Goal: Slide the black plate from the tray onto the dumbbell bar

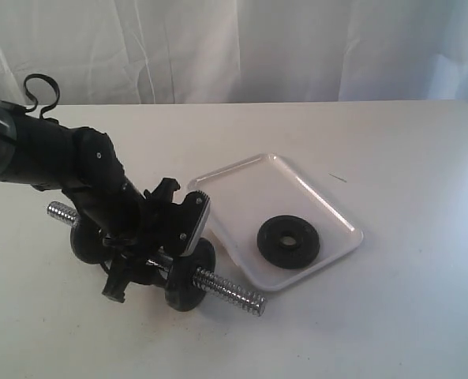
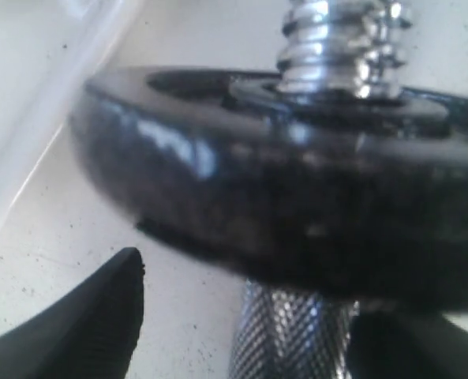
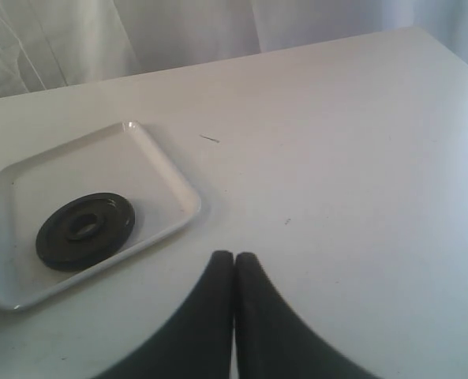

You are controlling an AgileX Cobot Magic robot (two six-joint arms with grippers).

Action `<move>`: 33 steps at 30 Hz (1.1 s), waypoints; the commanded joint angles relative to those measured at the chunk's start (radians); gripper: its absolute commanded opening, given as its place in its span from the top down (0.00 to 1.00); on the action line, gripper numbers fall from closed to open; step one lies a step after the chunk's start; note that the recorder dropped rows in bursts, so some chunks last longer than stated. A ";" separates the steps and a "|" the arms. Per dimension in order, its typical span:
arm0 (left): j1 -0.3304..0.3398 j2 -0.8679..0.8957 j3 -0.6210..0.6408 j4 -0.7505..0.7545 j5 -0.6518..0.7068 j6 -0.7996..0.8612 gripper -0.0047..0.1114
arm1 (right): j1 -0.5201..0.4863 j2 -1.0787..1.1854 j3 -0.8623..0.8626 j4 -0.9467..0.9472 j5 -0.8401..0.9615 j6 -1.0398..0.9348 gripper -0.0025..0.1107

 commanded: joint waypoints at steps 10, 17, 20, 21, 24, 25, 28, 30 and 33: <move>-0.022 0.029 0.003 -0.012 -0.013 -0.037 0.78 | 0.001 -0.006 0.005 0.001 -0.014 0.005 0.98; -0.022 0.004 0.003 -0.014 -0.016 -0.212 0.96 | 0.001 -0.006 0.005 0.001 -0.014 0.005 0.98; -0.022 -0.031 0.003 -0.029 -0.022 -0.217 0.96 | 0.001 -0.006 0.005 0.001 -0.014 0.005 0.98; -0.022 -0.047 0.003 -0.041 -0.027 -0.217 0.96 | 0.001 -0.006 0.005 0.001 -0.014 0.005 0.98; -0.022 -0.094 0.003 -0.095 -0.040 -0.217 0.96 | 0.001 -0.006 0.005 0.001 -0.014 0.005 0.98; -0.022 -0.108 0.003 -0.105 -0.040 -0.217 0.96 | 0.001 -0.006 0.005 0.001 -0.014 0.005 0.98; -0.022 -0.141 0.003 -0.147 -0.040 -0.217 0.96 | 0.001 -0.006 0.005 0.001 -0.014 0.005 0.98; -0.022 -0.160 0.003 -0.187 -0.041 -0.217 0.96 | 0.001 -0.006 0.005 0.001 -0.014 0.005 0.98; -0.022 -0.187 0.003 -0.230 -0.044 -0.197 0.96 | 0.001 -0.006 0.005 0.001 -0.014 0.005 0.98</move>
